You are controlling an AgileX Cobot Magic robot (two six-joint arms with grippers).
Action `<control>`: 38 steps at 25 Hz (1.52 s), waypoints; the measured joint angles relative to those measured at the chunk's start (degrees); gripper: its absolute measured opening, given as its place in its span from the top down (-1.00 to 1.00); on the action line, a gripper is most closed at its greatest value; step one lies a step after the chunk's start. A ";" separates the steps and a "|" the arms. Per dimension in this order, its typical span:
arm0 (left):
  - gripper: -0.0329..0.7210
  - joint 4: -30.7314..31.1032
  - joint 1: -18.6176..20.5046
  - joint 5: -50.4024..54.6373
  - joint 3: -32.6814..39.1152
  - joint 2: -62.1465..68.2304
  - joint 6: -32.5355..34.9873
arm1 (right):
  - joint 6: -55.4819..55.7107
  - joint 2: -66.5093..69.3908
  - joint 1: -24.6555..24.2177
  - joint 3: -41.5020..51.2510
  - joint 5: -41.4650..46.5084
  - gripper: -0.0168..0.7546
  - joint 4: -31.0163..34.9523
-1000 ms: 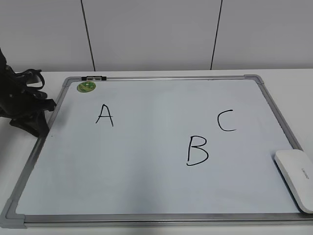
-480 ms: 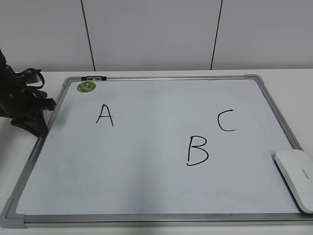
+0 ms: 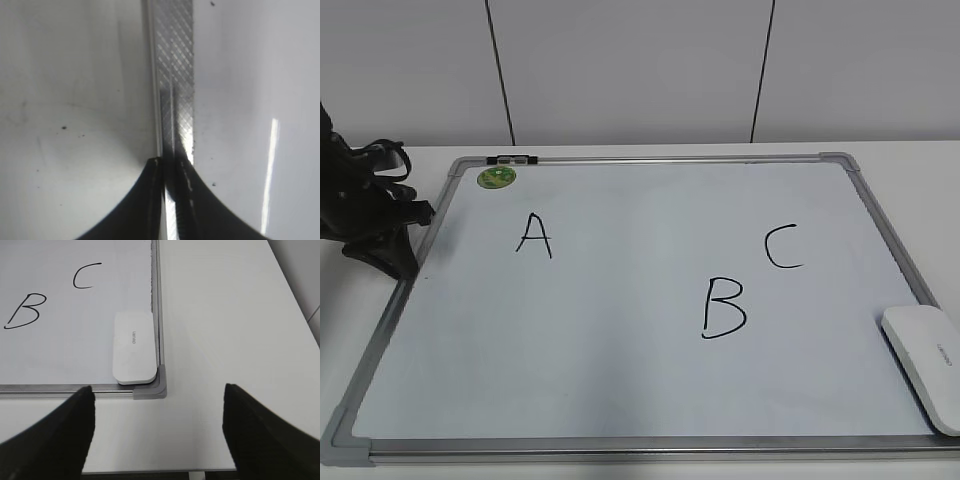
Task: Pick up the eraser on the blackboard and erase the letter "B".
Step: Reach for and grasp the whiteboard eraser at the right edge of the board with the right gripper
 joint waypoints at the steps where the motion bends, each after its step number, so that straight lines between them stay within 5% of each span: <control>1: 0.80 0.00 0.00 0.00 0.00 0.00 0.00 | 0.00 0.00 0.00 0.00 -0.13 -0.57 0.26; 14: 0.80 0.00 0.00 0.00 0.00 0.00 0.00 | 0.00 20.65 0.00 -2.98 -24.63 -0.57 2.73; 38: 0.80 -0.21 0.00 0.12 0.00 0.00 0.00 | -8.99 77.07 0.00 -11.07 -26.61 -0.78 9.27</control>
